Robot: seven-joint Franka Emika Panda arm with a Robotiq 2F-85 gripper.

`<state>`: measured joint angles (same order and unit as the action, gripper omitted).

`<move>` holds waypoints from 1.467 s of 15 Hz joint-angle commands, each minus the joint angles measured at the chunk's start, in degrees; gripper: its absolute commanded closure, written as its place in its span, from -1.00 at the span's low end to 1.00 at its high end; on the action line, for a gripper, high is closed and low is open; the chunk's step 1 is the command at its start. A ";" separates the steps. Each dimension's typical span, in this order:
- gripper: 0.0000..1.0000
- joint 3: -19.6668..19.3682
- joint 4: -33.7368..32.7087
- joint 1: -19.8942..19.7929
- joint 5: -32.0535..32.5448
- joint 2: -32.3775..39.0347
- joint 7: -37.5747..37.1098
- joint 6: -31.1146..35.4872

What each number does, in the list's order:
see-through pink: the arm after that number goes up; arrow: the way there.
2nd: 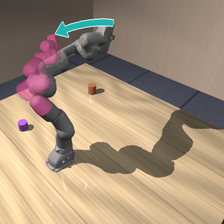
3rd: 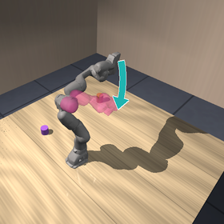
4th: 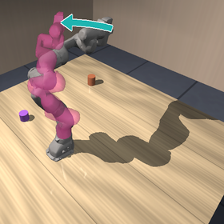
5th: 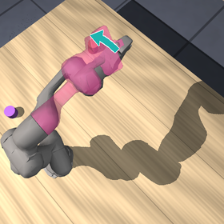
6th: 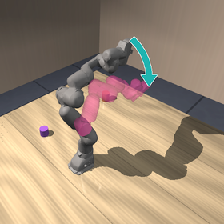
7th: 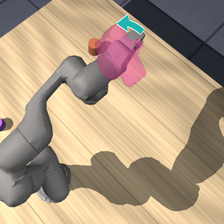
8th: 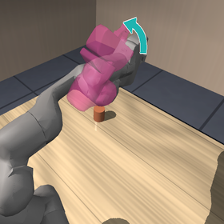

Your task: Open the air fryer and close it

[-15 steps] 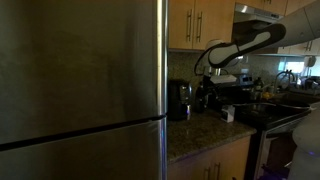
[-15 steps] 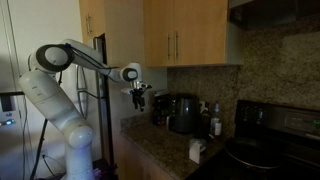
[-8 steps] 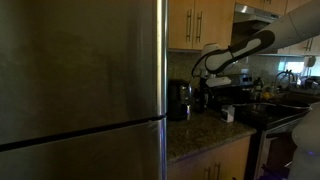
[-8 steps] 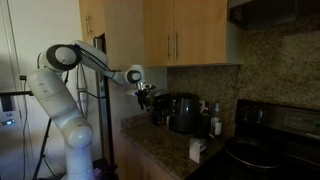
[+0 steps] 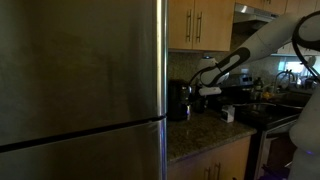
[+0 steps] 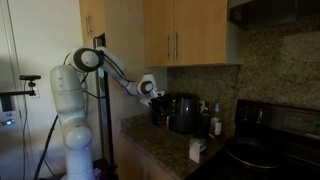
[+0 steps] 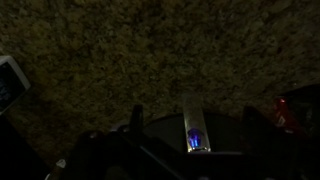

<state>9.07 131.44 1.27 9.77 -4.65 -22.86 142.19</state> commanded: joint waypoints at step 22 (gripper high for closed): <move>0.14 -5.86 -14.74 4.53 20.85 21.97 -20.86 15.28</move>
<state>3.31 115.46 5.95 30.41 18.38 -43.88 157.40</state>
